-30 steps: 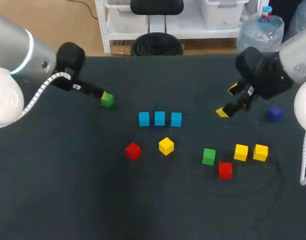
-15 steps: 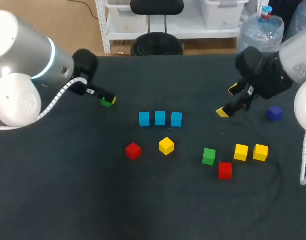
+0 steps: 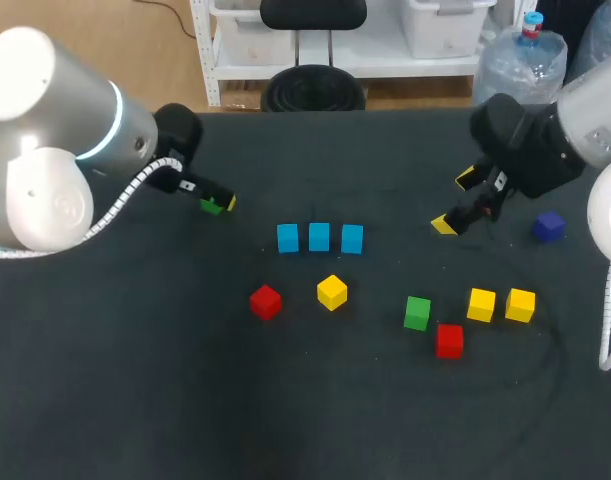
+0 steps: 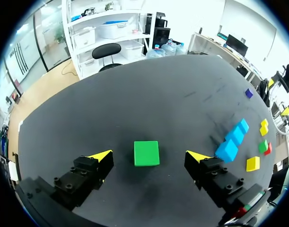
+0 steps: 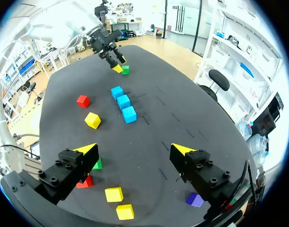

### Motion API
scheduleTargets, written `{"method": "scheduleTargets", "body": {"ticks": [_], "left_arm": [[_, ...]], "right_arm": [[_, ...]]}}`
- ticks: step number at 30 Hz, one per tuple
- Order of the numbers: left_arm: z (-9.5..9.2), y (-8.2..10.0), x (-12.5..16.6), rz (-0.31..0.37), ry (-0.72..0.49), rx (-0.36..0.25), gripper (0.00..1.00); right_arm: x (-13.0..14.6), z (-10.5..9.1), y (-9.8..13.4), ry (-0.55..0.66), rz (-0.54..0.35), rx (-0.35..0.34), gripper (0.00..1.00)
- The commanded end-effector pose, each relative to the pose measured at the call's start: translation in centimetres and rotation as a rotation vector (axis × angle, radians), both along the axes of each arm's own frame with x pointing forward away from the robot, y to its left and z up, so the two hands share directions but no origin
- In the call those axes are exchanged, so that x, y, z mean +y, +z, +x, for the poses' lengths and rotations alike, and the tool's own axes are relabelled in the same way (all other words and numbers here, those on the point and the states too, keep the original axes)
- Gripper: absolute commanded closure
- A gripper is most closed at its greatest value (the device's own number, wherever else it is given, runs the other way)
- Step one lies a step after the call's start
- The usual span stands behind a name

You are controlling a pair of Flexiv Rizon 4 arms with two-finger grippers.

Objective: Place the blue cubes, place green cubes on the blue cubes, place the yellow cubes on the green cubes, then place the red cubes on the yellow cubes, and place purple cube on the red cubes.

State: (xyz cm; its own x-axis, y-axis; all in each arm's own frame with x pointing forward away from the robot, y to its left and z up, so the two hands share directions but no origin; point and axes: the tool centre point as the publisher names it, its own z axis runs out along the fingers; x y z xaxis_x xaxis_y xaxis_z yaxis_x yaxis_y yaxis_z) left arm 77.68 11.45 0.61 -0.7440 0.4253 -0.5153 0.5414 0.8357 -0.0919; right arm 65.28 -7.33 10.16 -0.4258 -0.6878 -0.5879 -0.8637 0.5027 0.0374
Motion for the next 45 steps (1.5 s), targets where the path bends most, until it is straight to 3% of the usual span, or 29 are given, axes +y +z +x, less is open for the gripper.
{"method": "scheduleTargets", "body": {"ticks": [1, 10, 15, 19, 24, 29, 35, 45], "left_arm": [[0.2, -0.4, 0.1, 0.001, 0.0, 0.005, 0.0], [0.6, -1.3, 0.4, -0.011, 0.002, 0.015, 0.0], [1.0, -1.6, 0.4, -0.017, -0.003, 0.016, 0.14], [1.3, -1.5, 0.3, -0.016, -0.008, 0.012, 0.49], [1.4, -1.6, 0.2, -0.015, -0.01, 0.011, 0.65], [1.2, -1.8, 0.1, -0.019, -0.007, 0.014, 1.0], [0.8, -0.3, -0.6, -0.011, -0.062, 0.008, 1.0], [0.3, 3.5, -3.2, 0.013, -0.445, 0.103, 1.0]], "right_arm": [[0.0, -0.1, 0.0, -0.004, -0.003, -0.002, 0.0], [0.0, -0.1, 0.0, -0.004, -0.003, -0.002, 0.0], [0.0, -0.1, 0.0, -0.004, -0.003, -0.002, 0.0], [0.0, -0.1, 0.0, -0.004, -0.003, -0.002, 0.0], [0.0, -0.1, 0.0, -0.004, -0.003, -0.002, 0.0], [0.0, -0.1, 0.0, -0.004, -0.003, -0.002, 0.0], [0.0, -0.1, 0.0, -0.004, -0.003, -0.002, 0.0], [0.0, -0.1, 0.0, -0.004, -0.003, -0.002, 0.0]]}}
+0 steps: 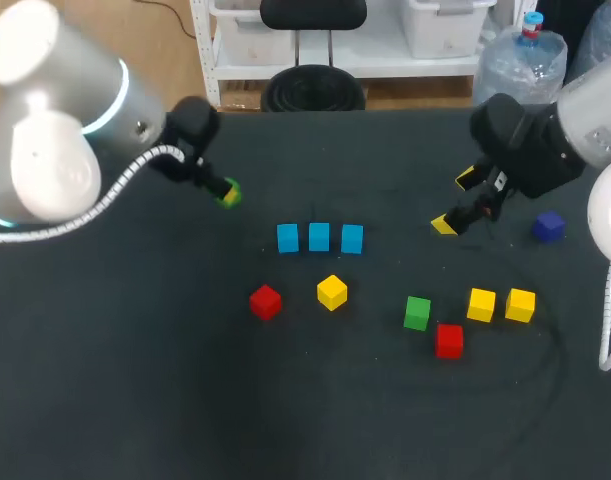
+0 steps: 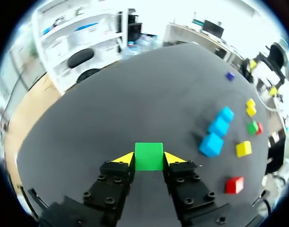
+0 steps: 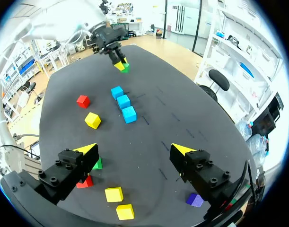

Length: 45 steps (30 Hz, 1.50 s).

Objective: Place the blue cubes, place green cubes on the blue cubes, place the yellow cubes on the green cubes, then place the red cubes on the yellow cubes, and place purple cube on the red cubes.

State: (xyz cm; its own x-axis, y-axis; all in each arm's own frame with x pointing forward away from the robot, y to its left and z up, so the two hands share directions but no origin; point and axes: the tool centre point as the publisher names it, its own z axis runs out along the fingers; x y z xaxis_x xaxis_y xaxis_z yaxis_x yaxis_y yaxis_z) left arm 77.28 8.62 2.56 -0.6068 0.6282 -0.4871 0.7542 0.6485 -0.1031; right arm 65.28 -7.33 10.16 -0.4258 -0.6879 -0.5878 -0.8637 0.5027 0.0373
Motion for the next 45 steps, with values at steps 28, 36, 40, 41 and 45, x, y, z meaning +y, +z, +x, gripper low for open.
{"method": "scheduleTargets", "body": {"ticks": [28, 36, 40, 41, 45], "left_arm": [[-3.0, 2.6, -6.5, -0.047, -0.662, 0.105, 1.0], [-4.1, 2.2, -7.0, -0.07, -0.661, 0.108, 1.0], [-4.6, 2.2, -7.4, -0.07, -0.653, 0.105, 1.0], [-4.7, 2.1, -7.5, -0.066, -0.643, 0.101, 1.0], [-5.3, 2.2, -8.2, -0.055, -0.626, 0.072, 1.0]], "right_arm": [[0.0, -0.1, 0.0, -0.004, -0.003, -0.002, 0.0], [0.0, -0.1, 0.0, -0.004, -0.003, -0.002, 0.0], [0.0, -0.1, 0.0, -0.004, -0.003, -0.002, 0.0], [0.0, -0.1, 0.0, -0.004, -0.003, -0.002, 0.0], [0.0, -0.1, 0.0, -0.004, -0.003, -0.002, 0.0]]}}
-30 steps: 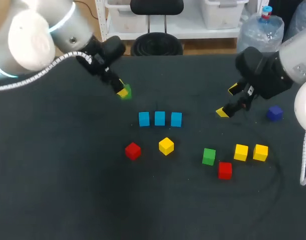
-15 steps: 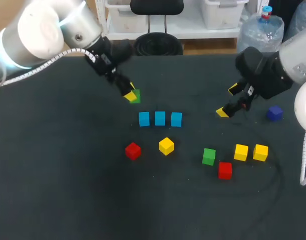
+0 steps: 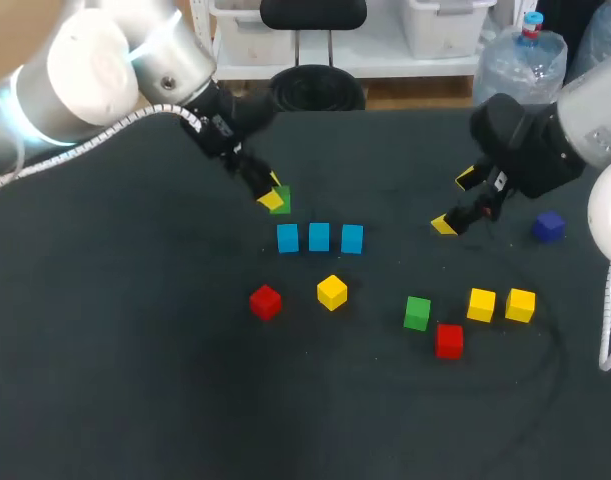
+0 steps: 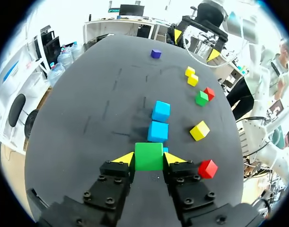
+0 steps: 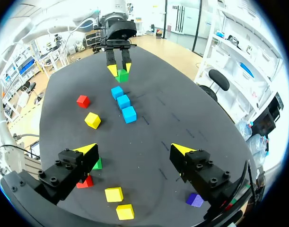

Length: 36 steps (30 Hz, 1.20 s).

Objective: Place the blue cubes, place green cubes on the blue cubes, place the yellow cubes on the green cubes, then place the red cubes on the yellow cubes, and place purple cube on the red cubes.

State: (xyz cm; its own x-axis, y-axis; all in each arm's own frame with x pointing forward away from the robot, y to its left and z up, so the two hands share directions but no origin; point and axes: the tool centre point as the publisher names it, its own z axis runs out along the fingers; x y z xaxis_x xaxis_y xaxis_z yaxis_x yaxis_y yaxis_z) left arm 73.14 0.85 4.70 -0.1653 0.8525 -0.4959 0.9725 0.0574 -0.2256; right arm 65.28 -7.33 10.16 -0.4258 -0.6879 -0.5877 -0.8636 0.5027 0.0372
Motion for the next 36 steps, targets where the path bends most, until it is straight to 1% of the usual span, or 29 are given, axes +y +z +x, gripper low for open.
{"method": "scheduleTargets", "body": {"ticks": [1, 4, 8, 14, 21, 23, 25, 28, 32, 36], "left_arm": [[-1.3, 0.1, -0.6, 0.0, 0.012, -0.051, 1.0], [-1.9, 0.2, -1.2, 0.007, 0.006, -0.088, 1.0], [-2.4, 0.1, -1.5, -0.008, 0.003, -0.132, 1.0], [-2.9, 0.0, -1.4, -0.027, 0.031, -0.201, 1.0], [-2.8, -0.2, -1.5, -0.036, 0.035, -0.261, 1.0], [-2.5, -0.2, -1.6, -0.035, 0.038, -0.272, 1.0], [-2.2, 0.1, -1.8, -0.049, 0.028, -0.289, 1.0], [-1.9, 0.3, -2.3, -0.046, 0.012, -0.298, 1.0], [-1.7, 0.2, -2.7, -0.046, -0.002, -0.294, 1.0], [-1.6, -0.2, -3.0, -0.046, -0.016, -0.267, 1.0]], "right_arm": [[0.0, -0.1, 0.0, -0.004, -0.003, -0.002, 0.0], [0.0, -0.1, 0.0, -0.004, -0.003, -0.002, 0.0], [0.0, -0.1, 0.0, -0.004, -0.003, -0.002, 0.0], [0.0, -0.1, 0.0, -0.004, -0.003, -0.002, 0.0], [0.0, -0.1, 0.0, -0.004, -0.003, -0.002, 0.0], [0.0, -0.1, 0.0, -0.004, -0.003, -0.002, 0.0], [0.0, -0.1, 0.0, -0.004, -0.003, -0.002, 0.0], [0.0, -0.1, 0.0, -0.004, -0.003, -0.002, 0.0], [0.0, -0.1, 0.0, -0.004, -0.003, -0.002, 0.0], [0.0, -0.1, 0.0, -0.004, -0.003, -0.002, 0.0]]}}
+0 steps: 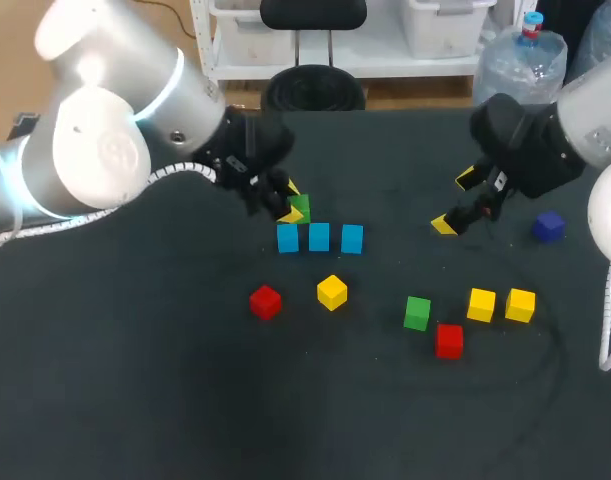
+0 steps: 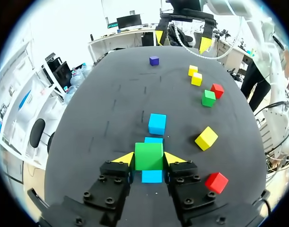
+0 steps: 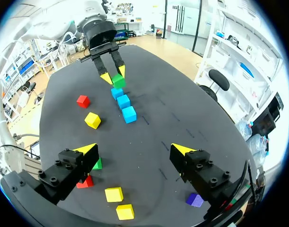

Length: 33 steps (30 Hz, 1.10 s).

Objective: Place the blue cubes, place green cubes on the blue cubes, place the yellow cubes on the green cubes, then place the red cubes on the yellow cubes, and place purple cube on the red cubes.

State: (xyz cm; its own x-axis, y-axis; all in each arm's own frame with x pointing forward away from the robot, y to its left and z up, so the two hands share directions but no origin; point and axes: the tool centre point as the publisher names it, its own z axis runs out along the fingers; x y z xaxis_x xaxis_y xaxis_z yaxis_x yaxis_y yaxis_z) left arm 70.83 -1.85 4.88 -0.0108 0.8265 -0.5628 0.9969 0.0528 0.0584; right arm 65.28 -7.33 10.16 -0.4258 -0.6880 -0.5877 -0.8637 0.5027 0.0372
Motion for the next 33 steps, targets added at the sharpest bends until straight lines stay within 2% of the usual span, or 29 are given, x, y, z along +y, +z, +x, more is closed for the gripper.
{"method": "scheduleTargets", "body": {"ticks": [1, 15, 33], "left_arm": [[0.8, -0.4, -0.4, 0.004, -0.016, 0.023, 1.0], [0.8, -1.1, -0.7, 0.008, -0.026, 0.05, 1.0], [-0.5, -1.9, -0.2, 0.006, -0.009, 0.075, 1.0]], "right_arm": [[0.0, -0.1, 0.0, -0.004, -0.003, -0.002, 0.0], [0.0, -0.1, 0.0, -0.004, -0.003, -0.002, 0.0], [0.0, -0.1, 0.0, -0.004, -0.003, -0.002, 0.0]]}}
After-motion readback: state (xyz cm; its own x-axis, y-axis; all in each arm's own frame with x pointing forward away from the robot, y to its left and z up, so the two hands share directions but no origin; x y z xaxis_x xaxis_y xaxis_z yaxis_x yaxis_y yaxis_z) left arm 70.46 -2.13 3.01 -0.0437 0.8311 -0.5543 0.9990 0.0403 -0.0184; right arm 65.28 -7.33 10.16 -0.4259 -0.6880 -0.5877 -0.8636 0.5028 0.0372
